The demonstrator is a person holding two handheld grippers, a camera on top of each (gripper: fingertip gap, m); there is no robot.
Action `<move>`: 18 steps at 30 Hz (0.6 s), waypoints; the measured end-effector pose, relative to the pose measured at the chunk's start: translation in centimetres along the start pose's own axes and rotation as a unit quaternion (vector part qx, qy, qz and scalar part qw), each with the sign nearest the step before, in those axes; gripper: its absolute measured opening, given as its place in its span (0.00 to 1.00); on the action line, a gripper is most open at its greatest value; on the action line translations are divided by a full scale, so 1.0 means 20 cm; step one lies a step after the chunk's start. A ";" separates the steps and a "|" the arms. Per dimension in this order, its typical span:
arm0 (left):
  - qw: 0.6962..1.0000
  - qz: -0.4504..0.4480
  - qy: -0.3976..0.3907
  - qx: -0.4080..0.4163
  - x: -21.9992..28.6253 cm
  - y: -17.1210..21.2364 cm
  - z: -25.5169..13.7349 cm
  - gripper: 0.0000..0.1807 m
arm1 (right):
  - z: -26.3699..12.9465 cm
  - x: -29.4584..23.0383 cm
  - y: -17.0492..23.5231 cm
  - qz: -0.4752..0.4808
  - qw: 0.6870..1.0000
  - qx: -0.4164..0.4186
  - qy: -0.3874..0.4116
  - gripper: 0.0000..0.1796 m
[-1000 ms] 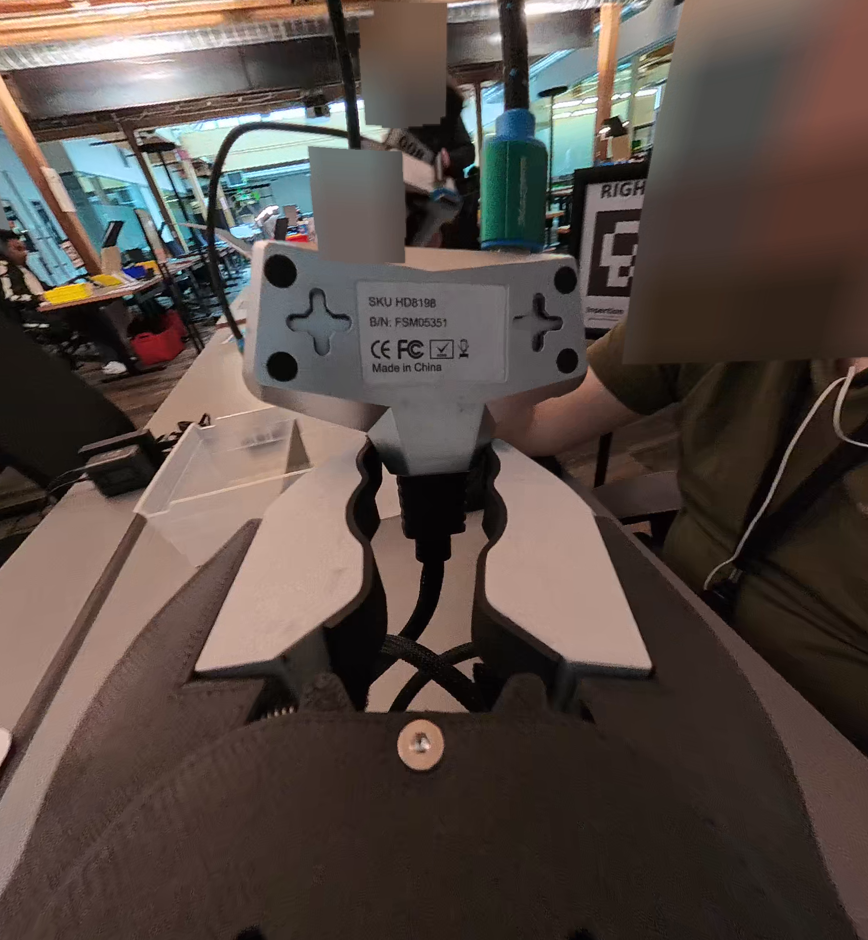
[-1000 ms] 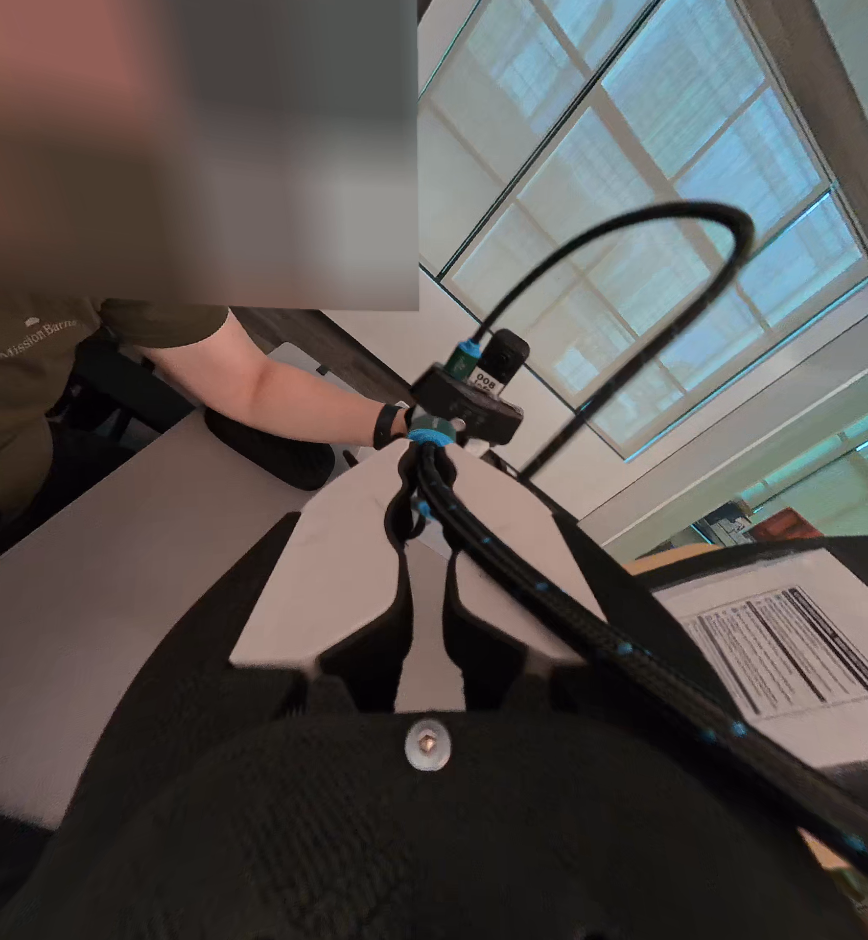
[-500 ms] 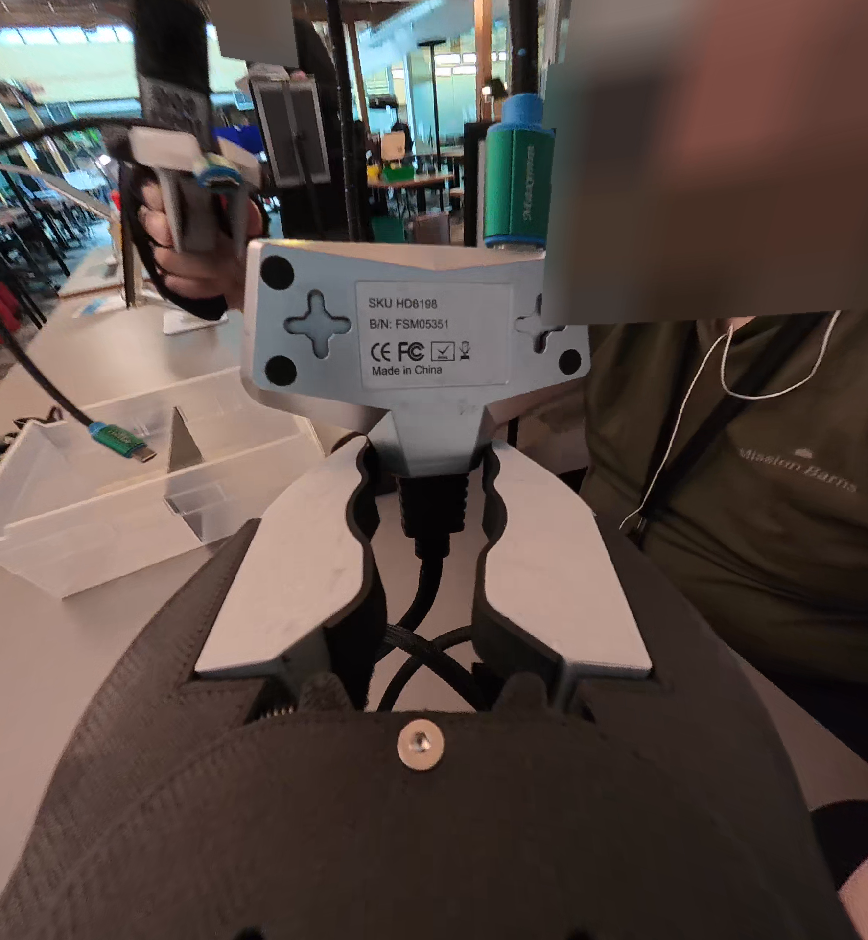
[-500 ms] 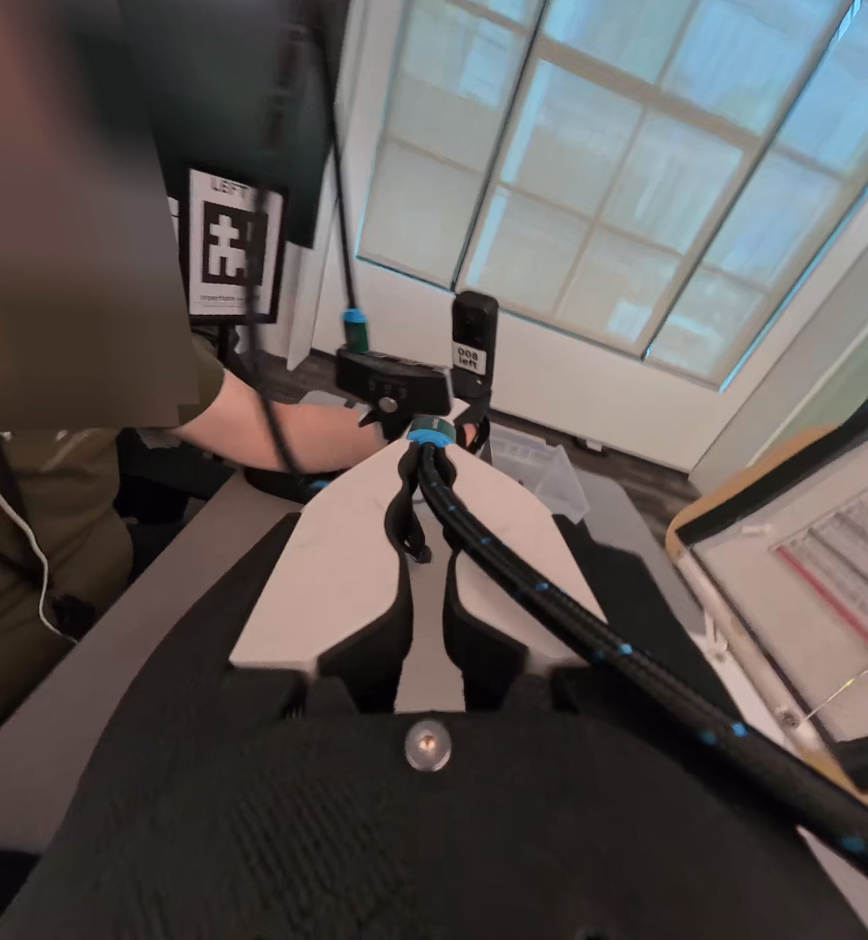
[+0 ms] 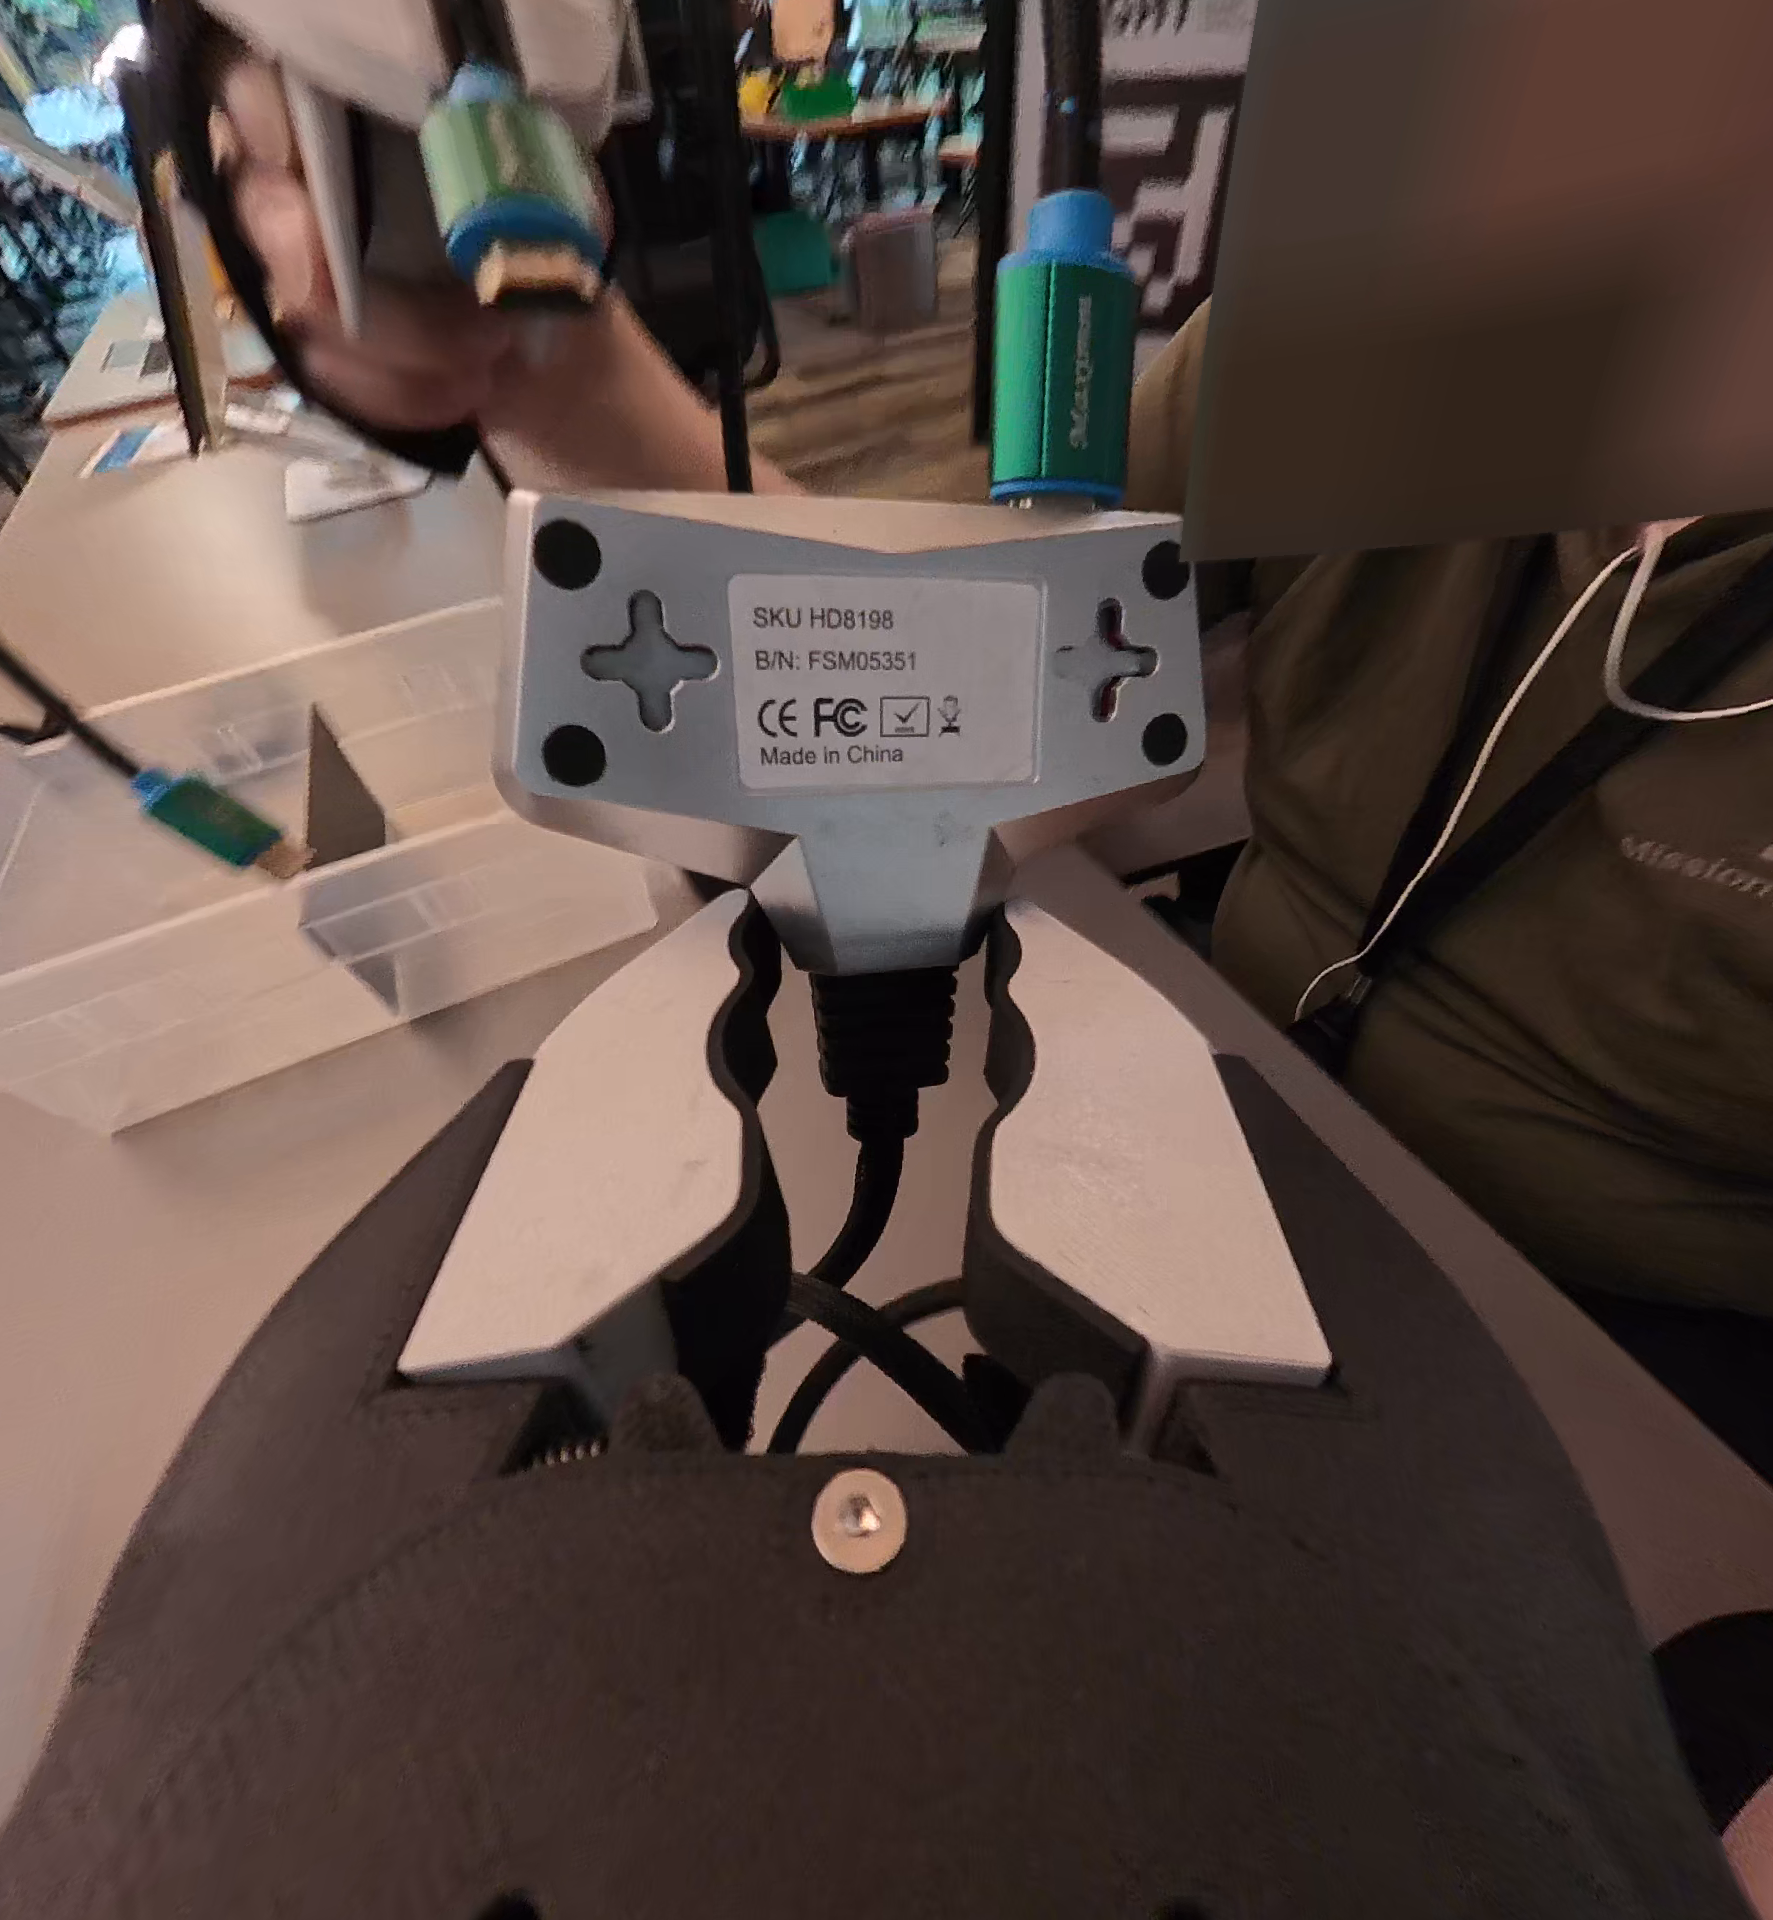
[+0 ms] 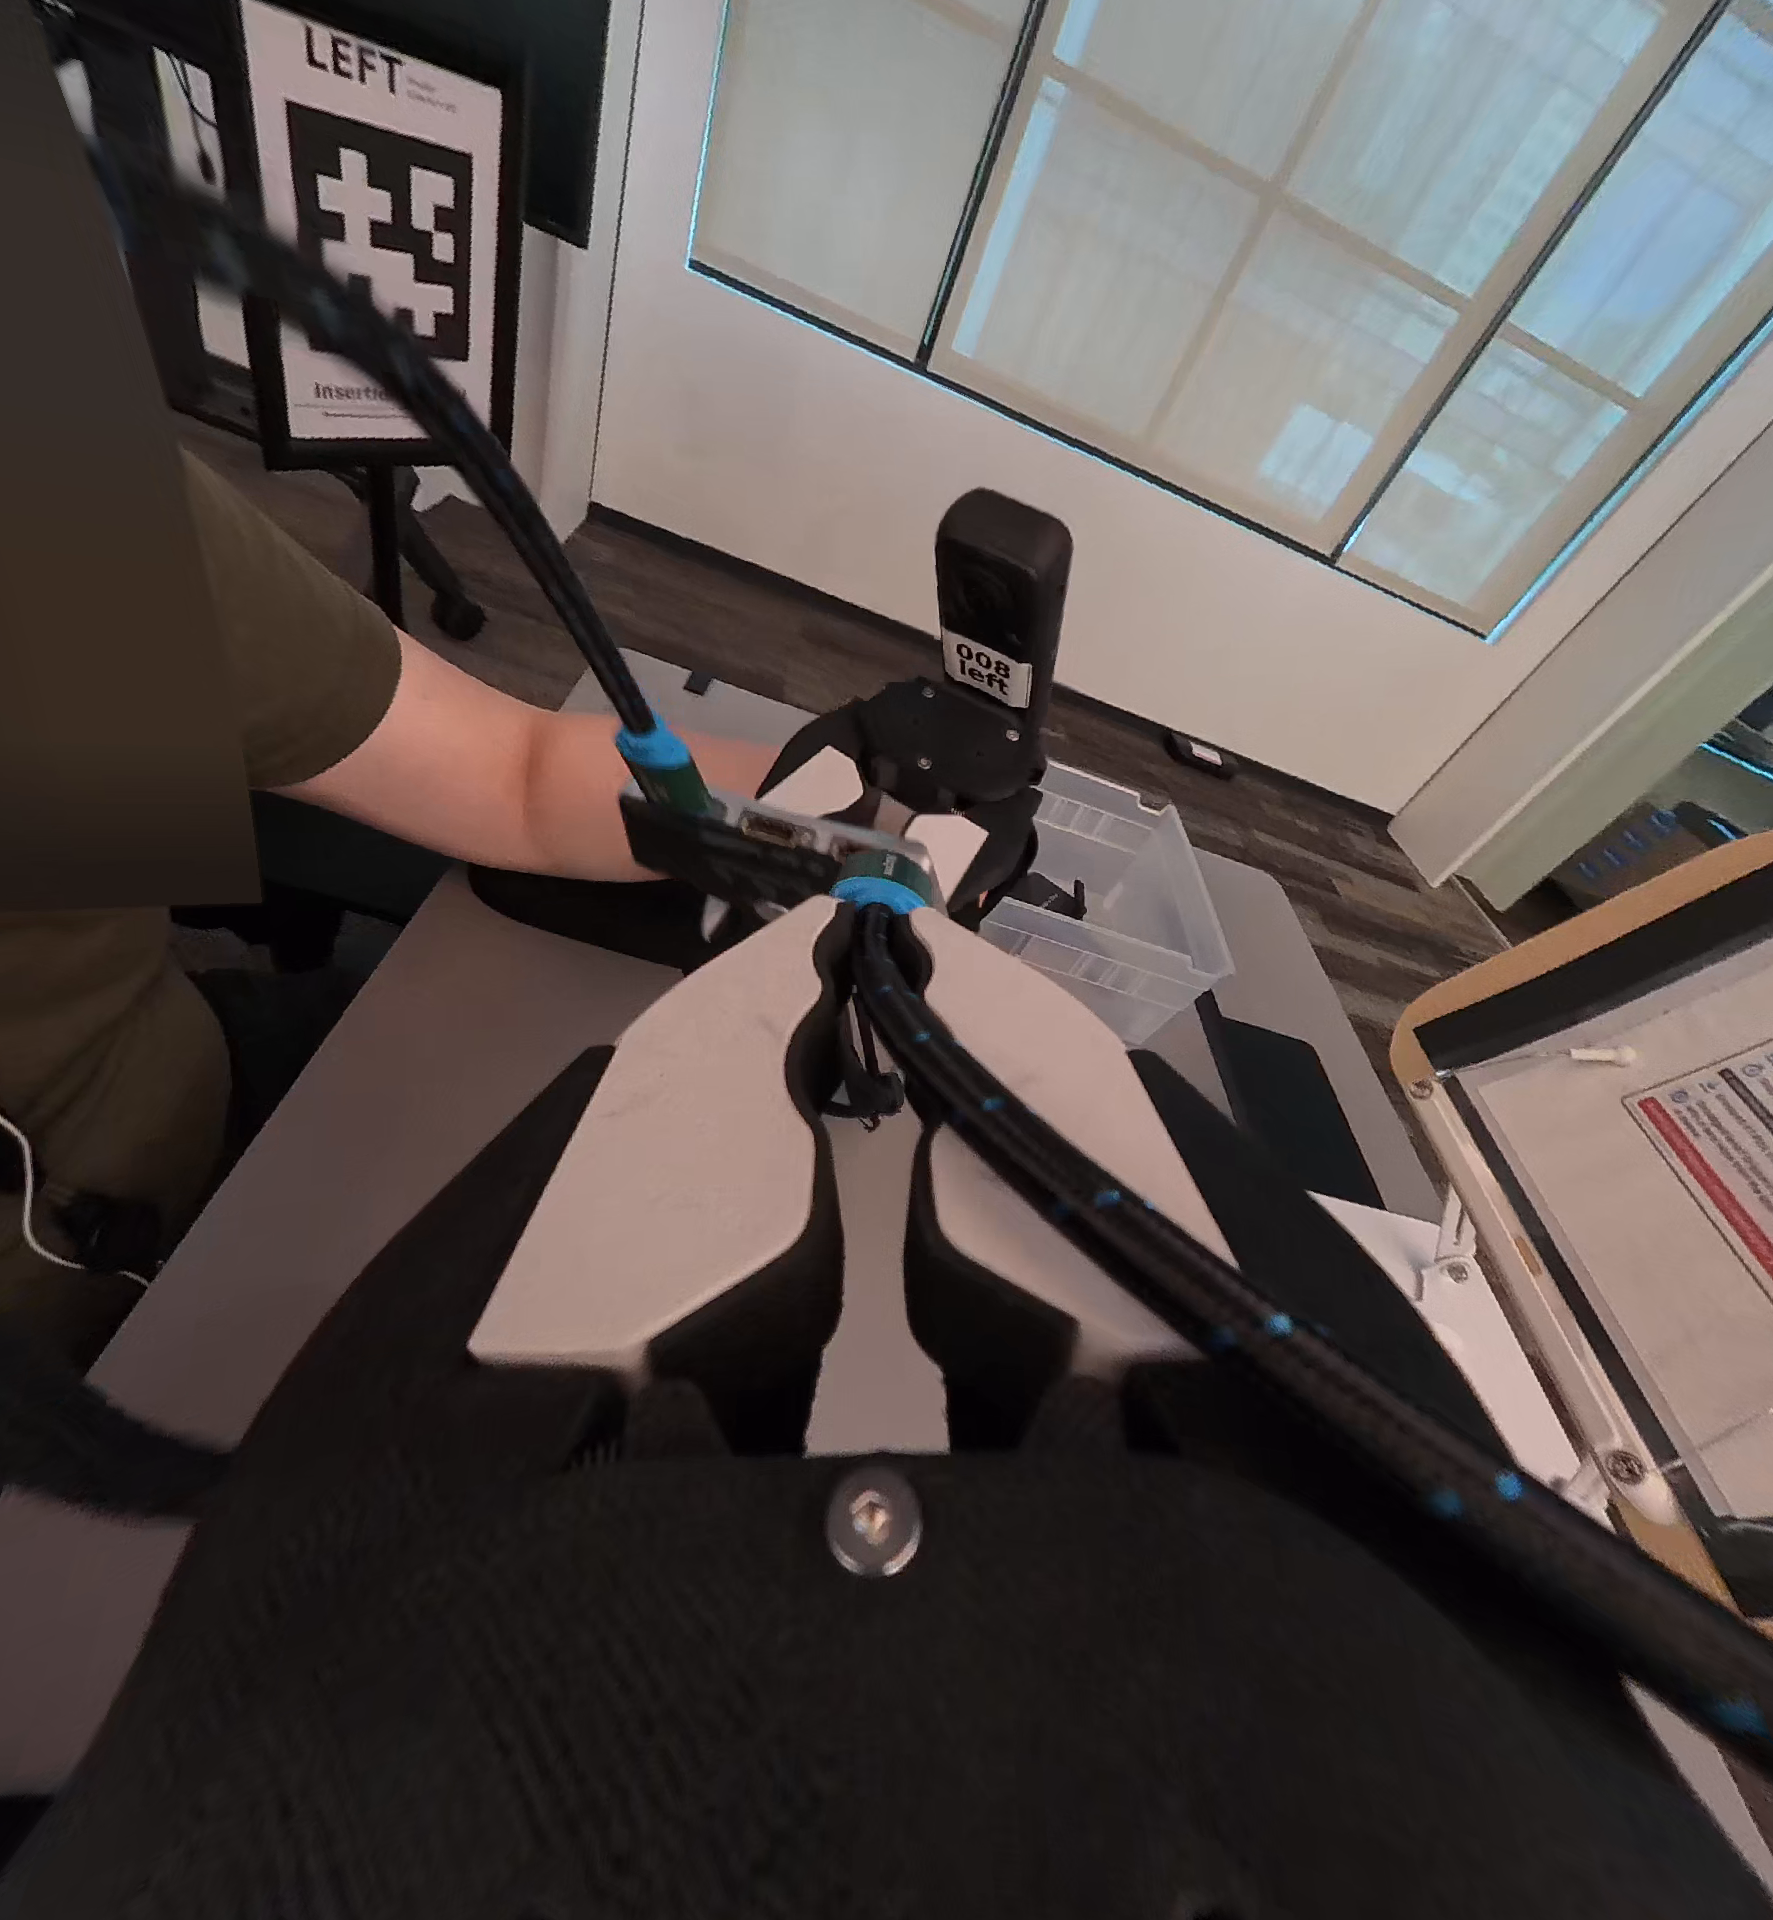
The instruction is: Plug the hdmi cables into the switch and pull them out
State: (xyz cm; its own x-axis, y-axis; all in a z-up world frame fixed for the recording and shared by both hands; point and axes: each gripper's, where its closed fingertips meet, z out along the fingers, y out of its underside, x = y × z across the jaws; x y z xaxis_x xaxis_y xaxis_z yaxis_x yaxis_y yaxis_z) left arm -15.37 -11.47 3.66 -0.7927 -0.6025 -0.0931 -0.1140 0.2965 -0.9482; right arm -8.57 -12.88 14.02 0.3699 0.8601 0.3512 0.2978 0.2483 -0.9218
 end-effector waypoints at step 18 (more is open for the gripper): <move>0.999 -0.021 0.007 -0.043 -0.02 0.09 0.06 0.21 | 0.10 -0.08 0.10 -0.015 0.994 -0.108 -0.003 0.04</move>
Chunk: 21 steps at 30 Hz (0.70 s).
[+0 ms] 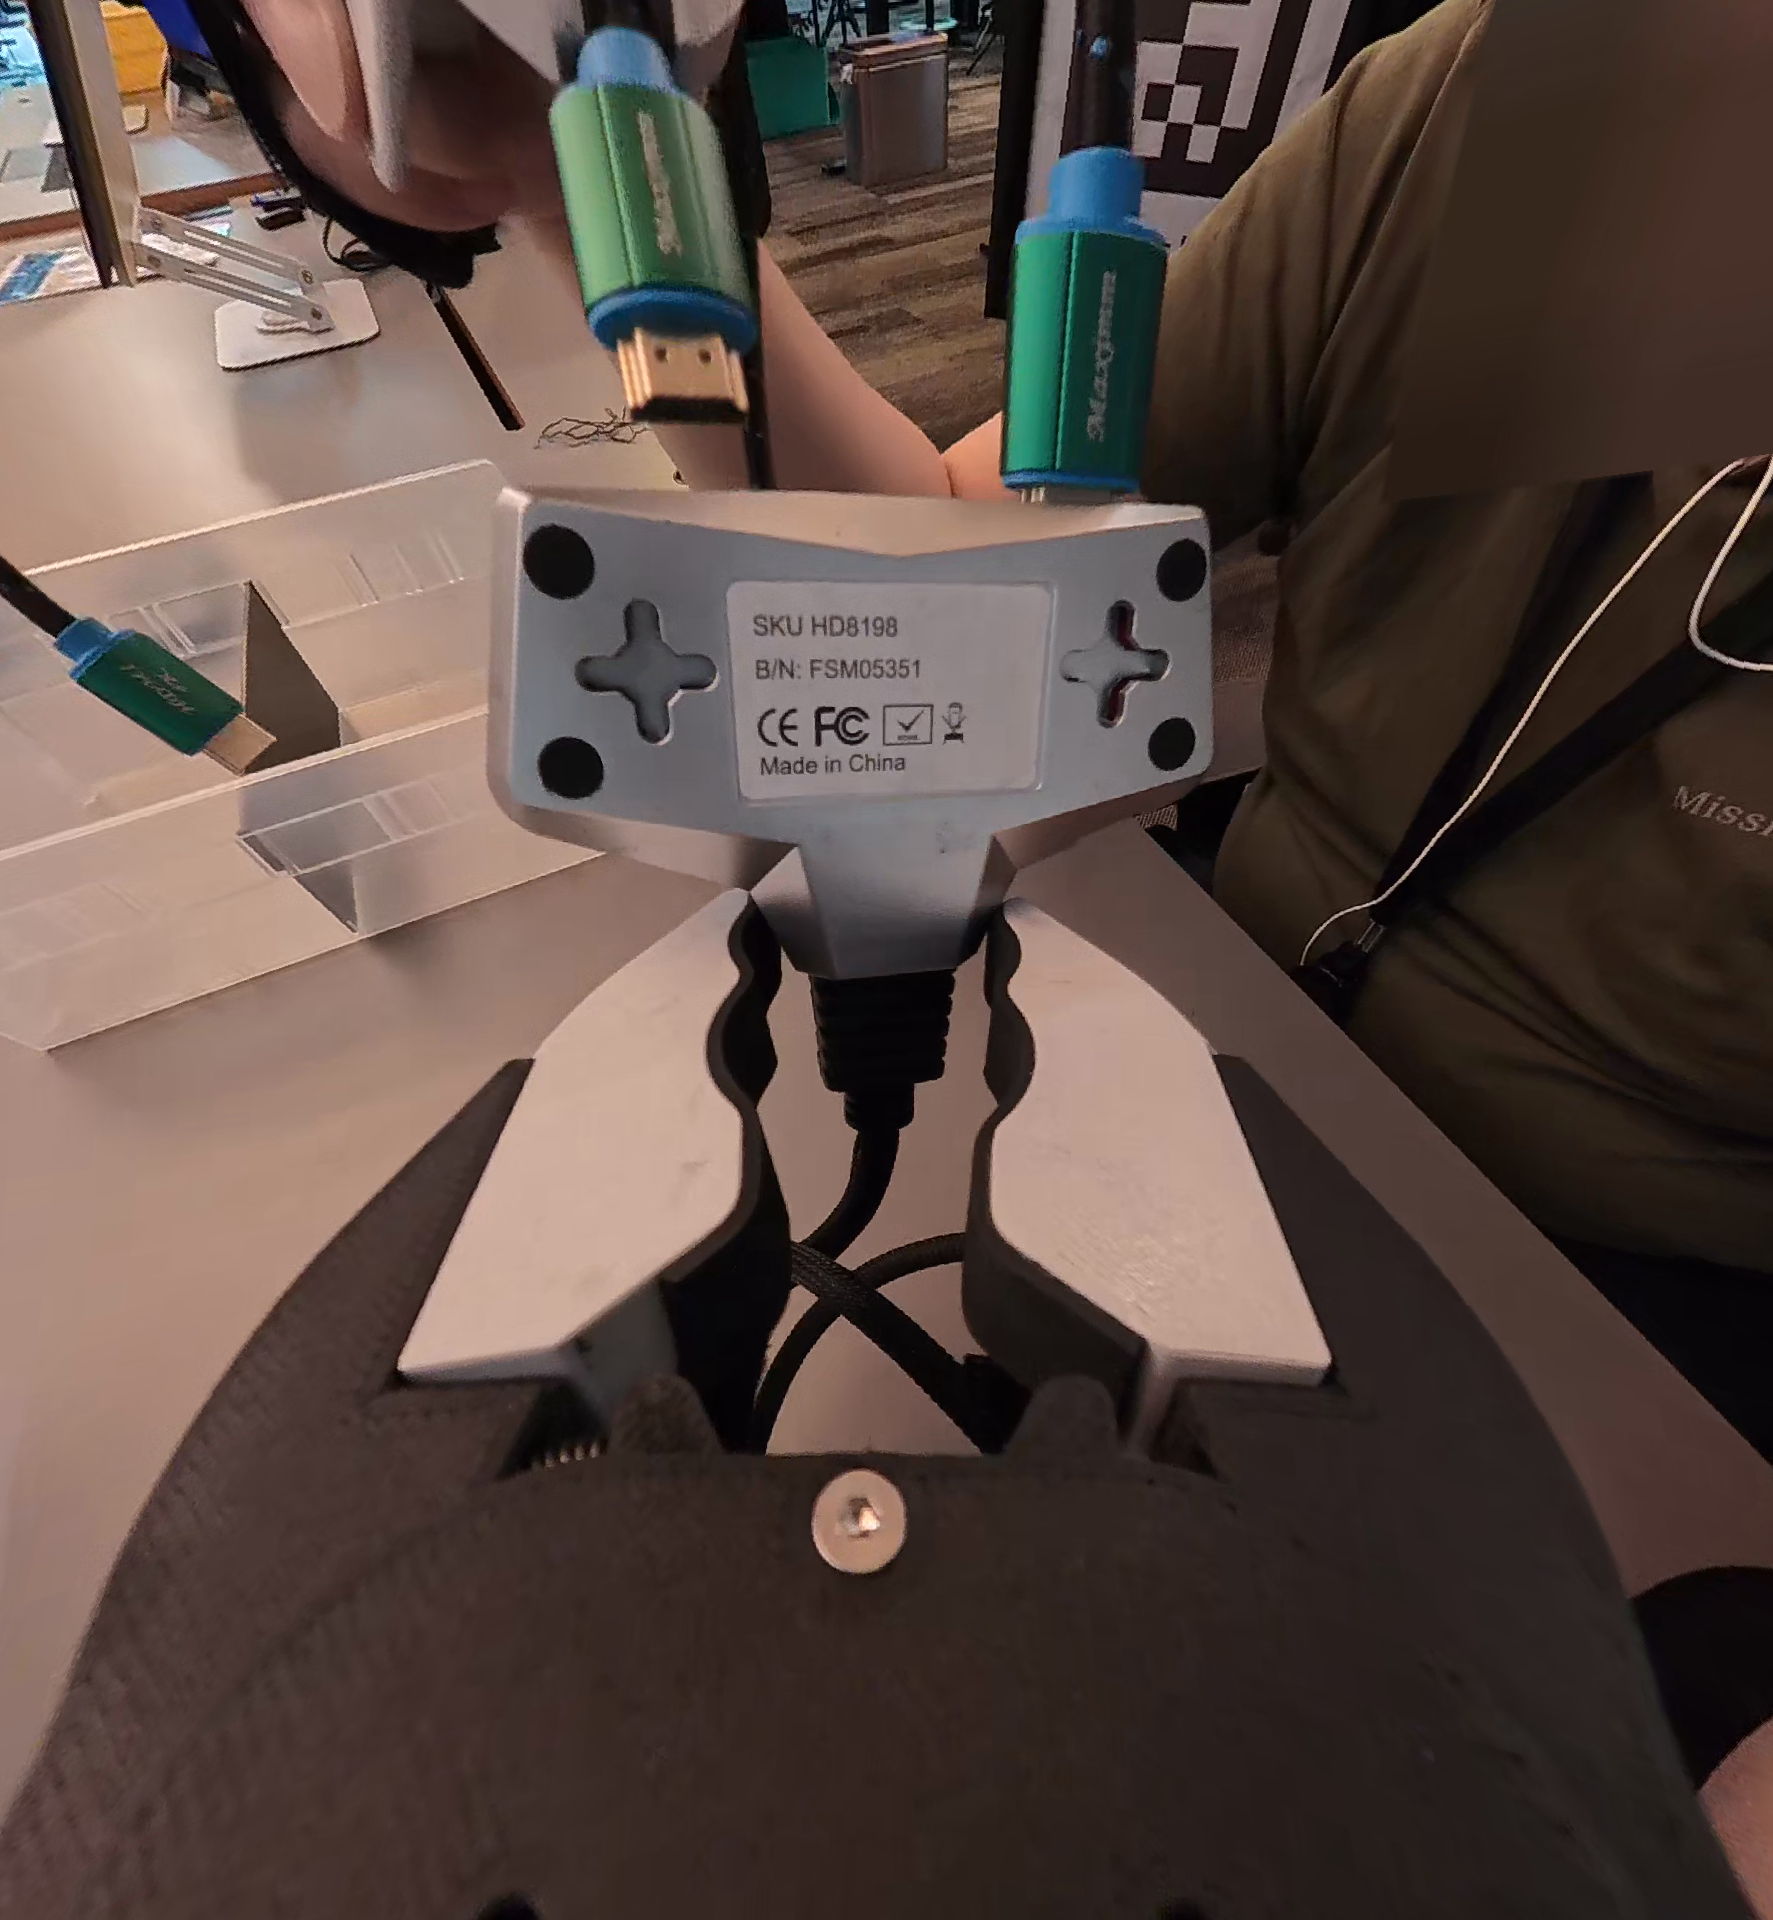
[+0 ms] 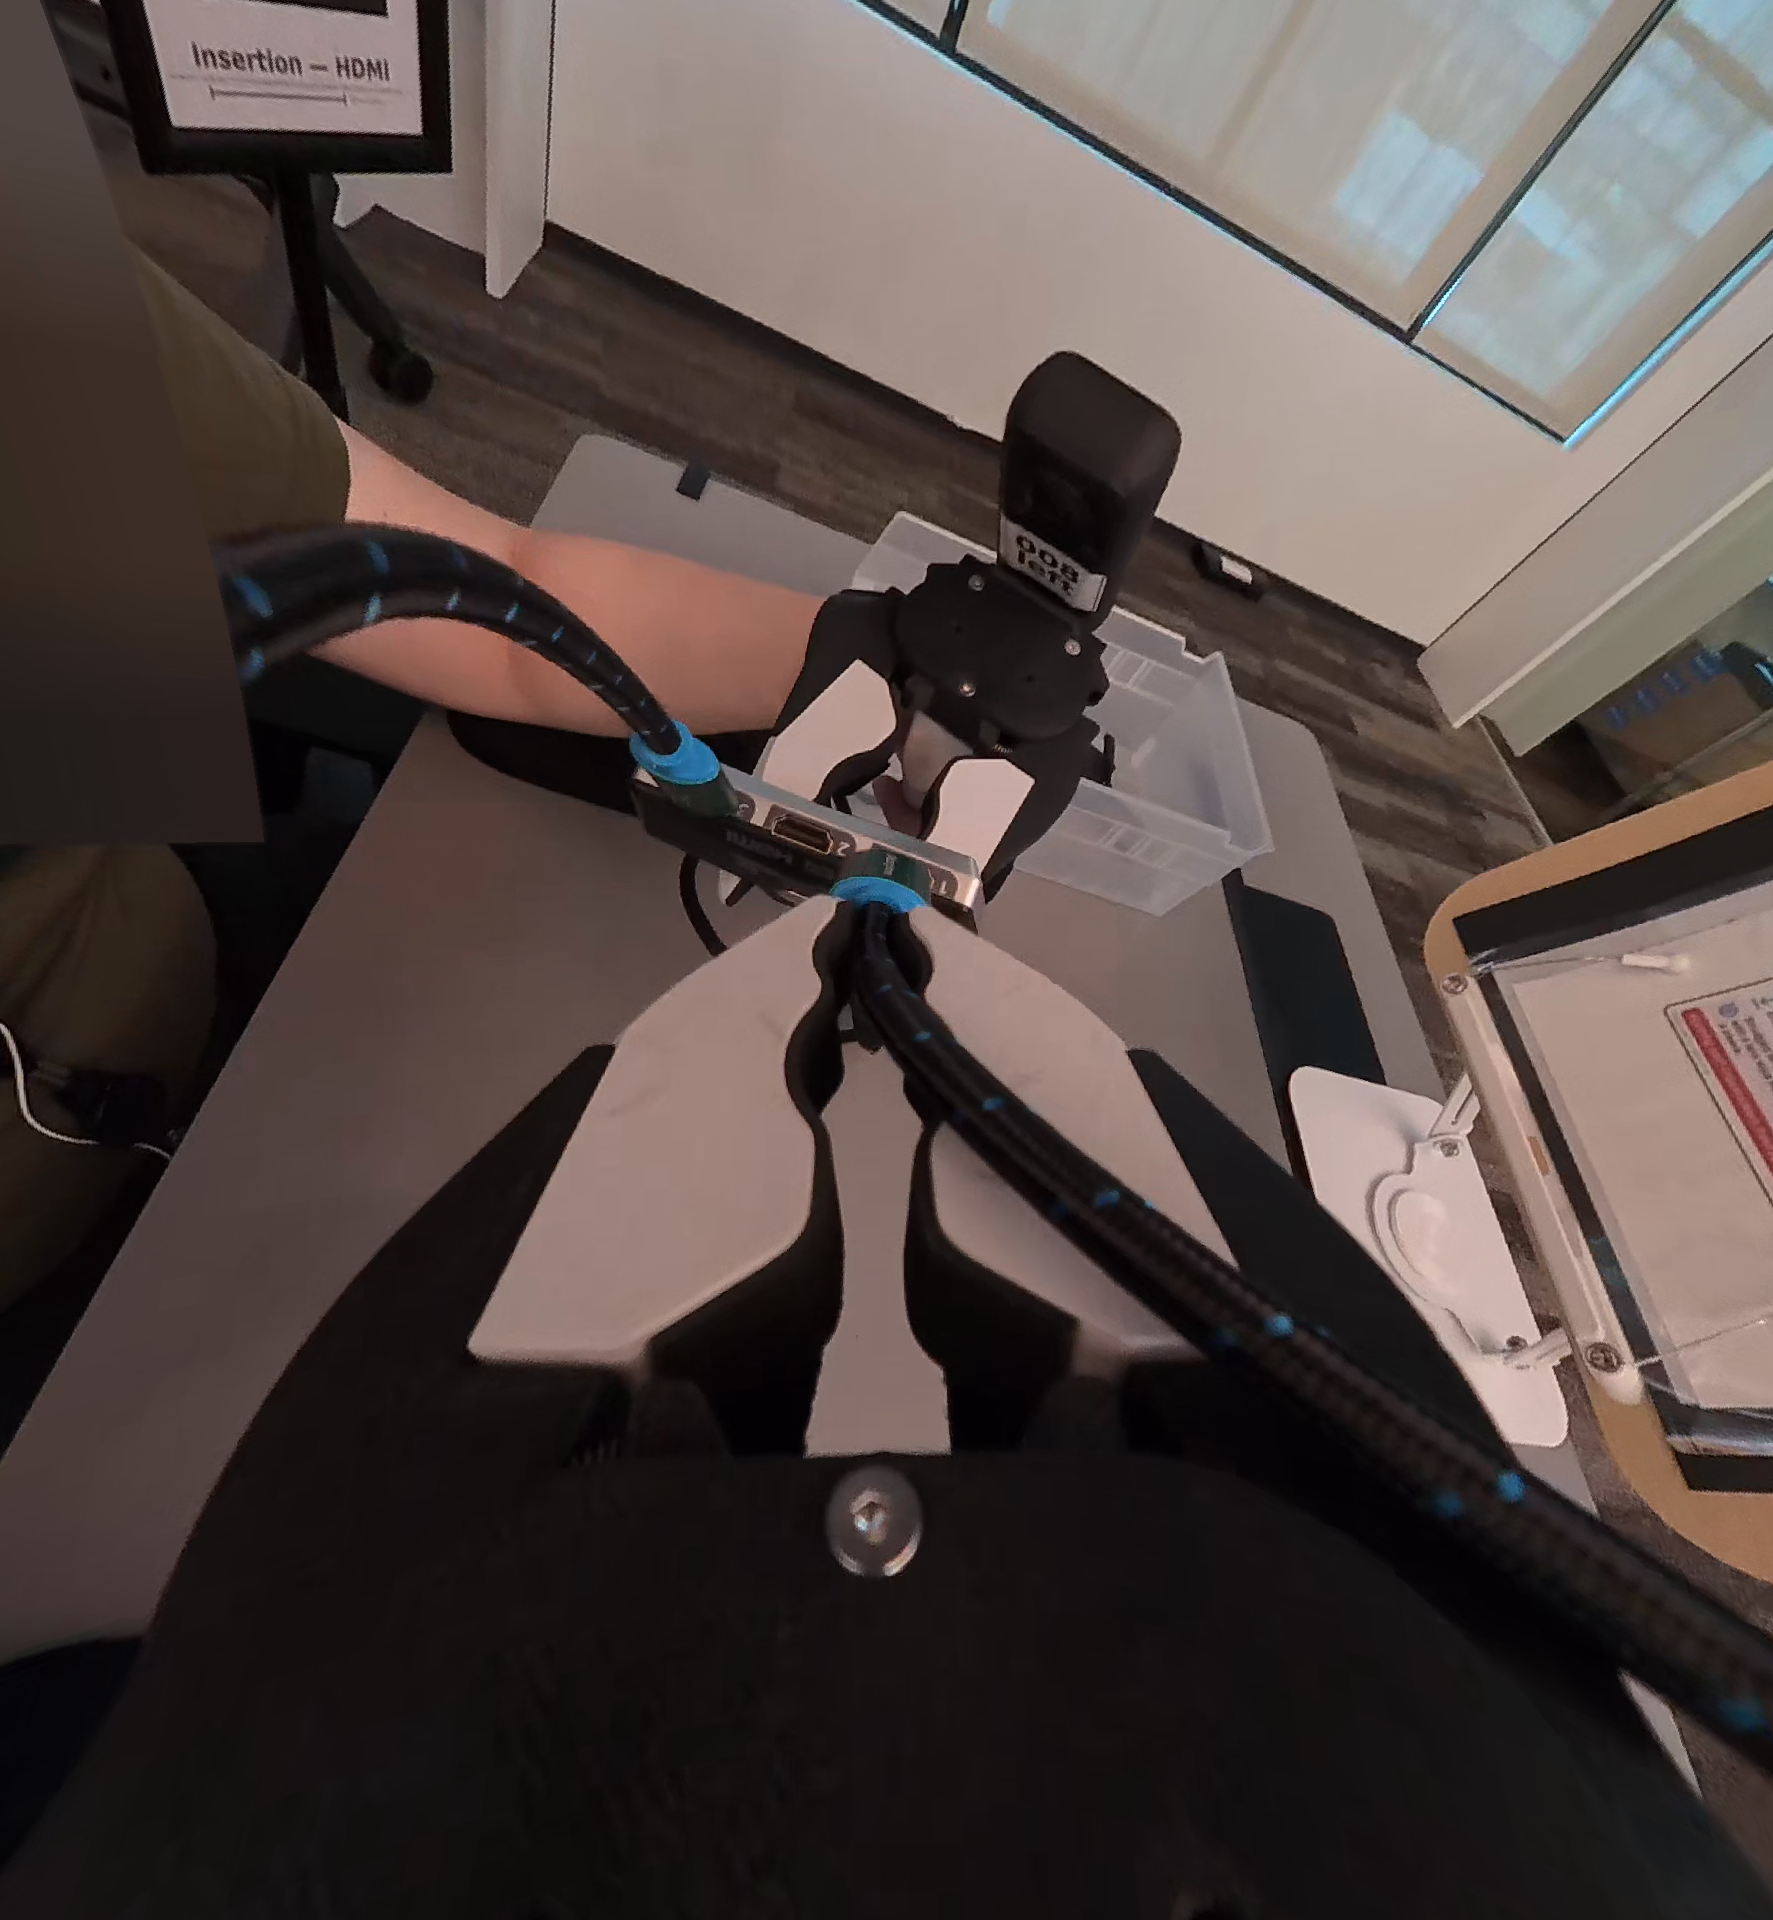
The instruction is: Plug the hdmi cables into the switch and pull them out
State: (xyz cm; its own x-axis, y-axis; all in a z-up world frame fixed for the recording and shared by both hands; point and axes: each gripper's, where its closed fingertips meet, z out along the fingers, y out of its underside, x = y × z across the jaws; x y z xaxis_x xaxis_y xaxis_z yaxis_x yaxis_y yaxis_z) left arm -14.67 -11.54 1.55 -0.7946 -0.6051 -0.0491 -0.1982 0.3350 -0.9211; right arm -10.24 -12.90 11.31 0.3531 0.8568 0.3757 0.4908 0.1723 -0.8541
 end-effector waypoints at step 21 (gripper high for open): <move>1.000 -0.013 0.003 -0.013 -0.01 0.03 0.02 0.21 | 0.02 0.00 0.07 0.016 0.999 -0.042 -0.002 0.04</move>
State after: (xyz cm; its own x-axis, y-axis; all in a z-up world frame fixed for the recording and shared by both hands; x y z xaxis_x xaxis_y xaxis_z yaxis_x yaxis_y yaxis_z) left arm -14.38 -11.46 0.81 -0.7923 -0.6097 -0.0238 -0.2327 0.3379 -0.9120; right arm -9.96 -12.45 10.00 0.3673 0.8630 0.3468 0.5442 0.1030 -0.8326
